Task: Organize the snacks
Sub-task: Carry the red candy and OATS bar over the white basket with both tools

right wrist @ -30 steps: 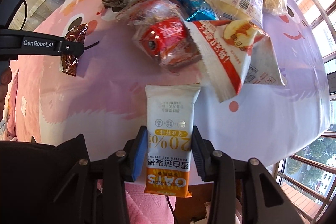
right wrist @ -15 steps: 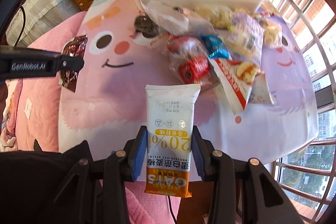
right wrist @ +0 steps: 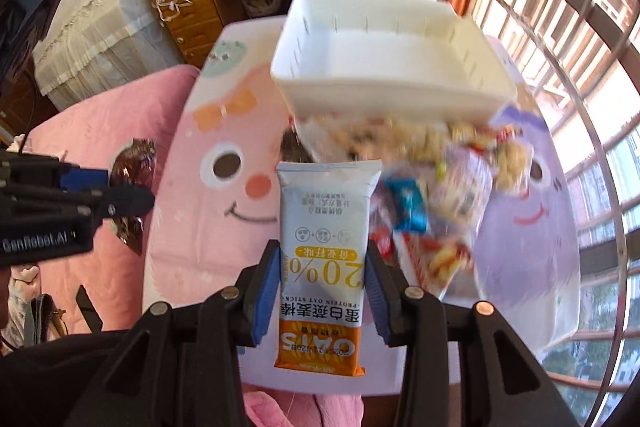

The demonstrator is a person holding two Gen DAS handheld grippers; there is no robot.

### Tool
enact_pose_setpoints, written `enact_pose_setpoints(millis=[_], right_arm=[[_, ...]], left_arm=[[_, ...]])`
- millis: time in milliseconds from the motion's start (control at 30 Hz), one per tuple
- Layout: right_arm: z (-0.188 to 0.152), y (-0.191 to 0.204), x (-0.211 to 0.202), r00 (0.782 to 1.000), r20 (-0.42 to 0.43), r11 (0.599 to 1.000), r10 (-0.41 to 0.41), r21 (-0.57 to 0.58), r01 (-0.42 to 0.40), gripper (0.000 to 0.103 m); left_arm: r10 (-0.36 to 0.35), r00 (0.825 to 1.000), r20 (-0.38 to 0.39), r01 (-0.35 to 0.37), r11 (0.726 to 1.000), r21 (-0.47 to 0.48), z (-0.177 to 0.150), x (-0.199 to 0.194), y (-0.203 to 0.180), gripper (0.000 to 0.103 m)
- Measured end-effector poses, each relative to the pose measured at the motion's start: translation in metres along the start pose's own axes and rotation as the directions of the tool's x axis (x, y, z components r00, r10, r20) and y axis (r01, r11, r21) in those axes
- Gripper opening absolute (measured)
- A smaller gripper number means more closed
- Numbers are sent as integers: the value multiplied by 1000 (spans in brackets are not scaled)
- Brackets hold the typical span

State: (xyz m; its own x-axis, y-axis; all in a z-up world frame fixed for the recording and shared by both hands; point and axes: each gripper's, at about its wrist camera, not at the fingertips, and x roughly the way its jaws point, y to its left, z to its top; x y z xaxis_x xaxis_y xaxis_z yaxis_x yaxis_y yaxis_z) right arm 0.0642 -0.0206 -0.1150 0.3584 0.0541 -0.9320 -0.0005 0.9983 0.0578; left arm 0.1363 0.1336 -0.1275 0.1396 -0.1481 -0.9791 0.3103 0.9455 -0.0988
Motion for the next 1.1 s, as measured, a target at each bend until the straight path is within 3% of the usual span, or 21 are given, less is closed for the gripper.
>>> enact_pose_setpoints(millis=[467, 900, 1100], right_arm=[[83, -66, -25, 994, 102, 995, 46, -90, -37, 41], [156, -144, -16, 977, 207, 991, 41, -136, -13, 41], [173, -176, 0, 967, 236, 992, 98, -97, -77, 41]], left_arm=[[7, 992, 126, 2, 997, -74, 70, -48, -50, 35], [15, 983, 184, 10, 991, -133, 145, -35, -102, 35], [16, 976, 216, 20, 986, -164, 172, -23, -113, 35]])
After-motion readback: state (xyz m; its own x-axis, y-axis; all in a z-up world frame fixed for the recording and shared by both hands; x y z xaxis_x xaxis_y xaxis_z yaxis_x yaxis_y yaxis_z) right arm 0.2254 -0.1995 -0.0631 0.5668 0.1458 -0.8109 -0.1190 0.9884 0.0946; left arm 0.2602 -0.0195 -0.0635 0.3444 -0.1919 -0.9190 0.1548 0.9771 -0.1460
